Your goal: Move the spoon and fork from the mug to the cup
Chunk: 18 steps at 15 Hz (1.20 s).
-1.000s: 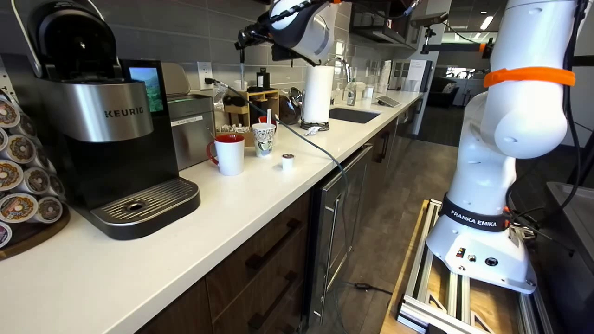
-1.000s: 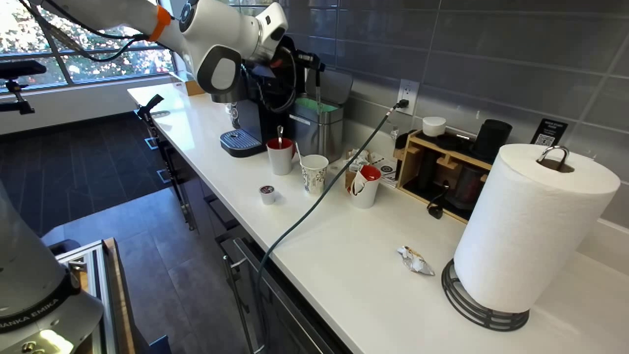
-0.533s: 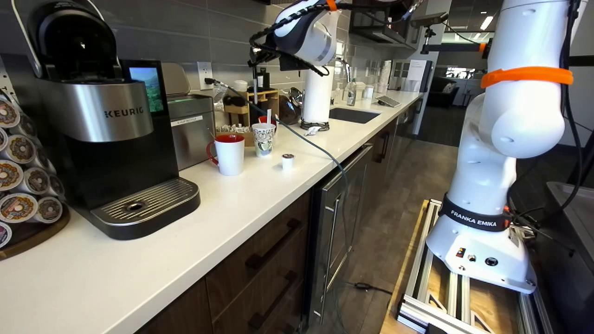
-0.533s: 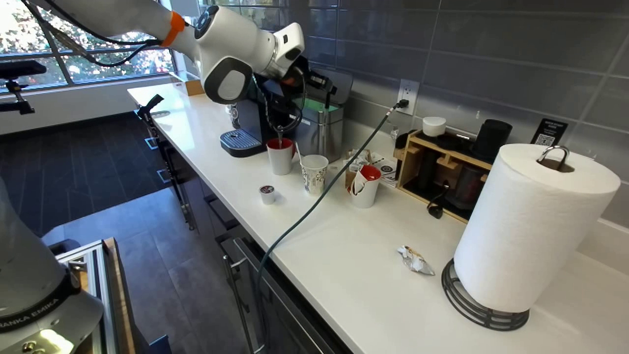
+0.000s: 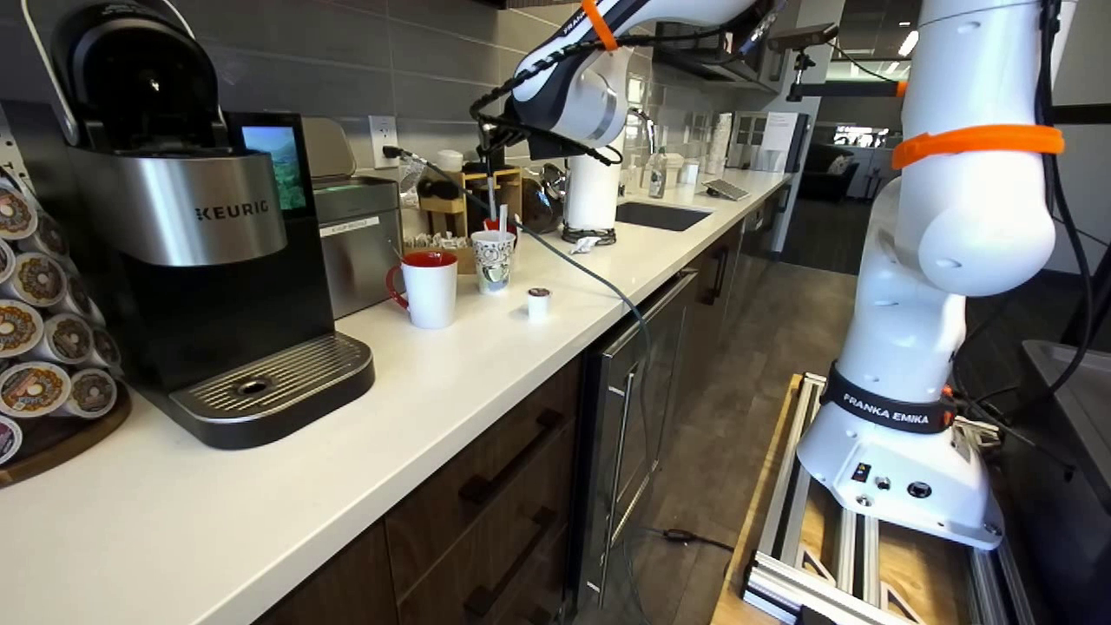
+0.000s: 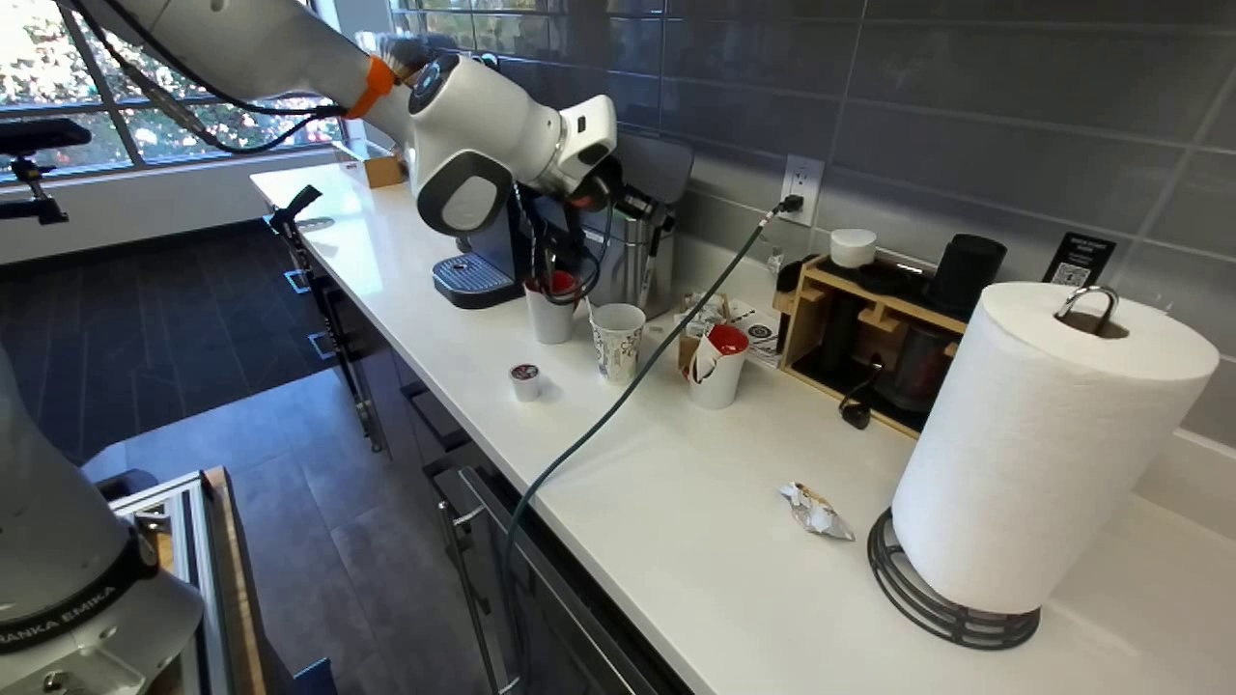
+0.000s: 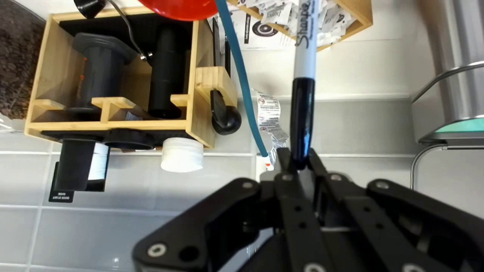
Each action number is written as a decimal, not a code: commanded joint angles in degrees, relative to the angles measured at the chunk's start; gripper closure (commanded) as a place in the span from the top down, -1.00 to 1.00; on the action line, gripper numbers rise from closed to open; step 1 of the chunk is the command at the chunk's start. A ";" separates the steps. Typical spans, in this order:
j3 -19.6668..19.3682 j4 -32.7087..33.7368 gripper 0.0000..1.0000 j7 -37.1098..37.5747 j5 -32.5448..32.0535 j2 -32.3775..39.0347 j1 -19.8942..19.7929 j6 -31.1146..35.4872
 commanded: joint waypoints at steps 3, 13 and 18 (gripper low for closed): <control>-1.03 -2.30 -0.95 0.27 1.88 0.41 2.09 -0.05; -0.79 -3.09 0.45 1.15 2.36 -0.32 3.79 0.17; -3.04 -6.45 1.00 0.14 4.23 -7.24 5.48 -3.39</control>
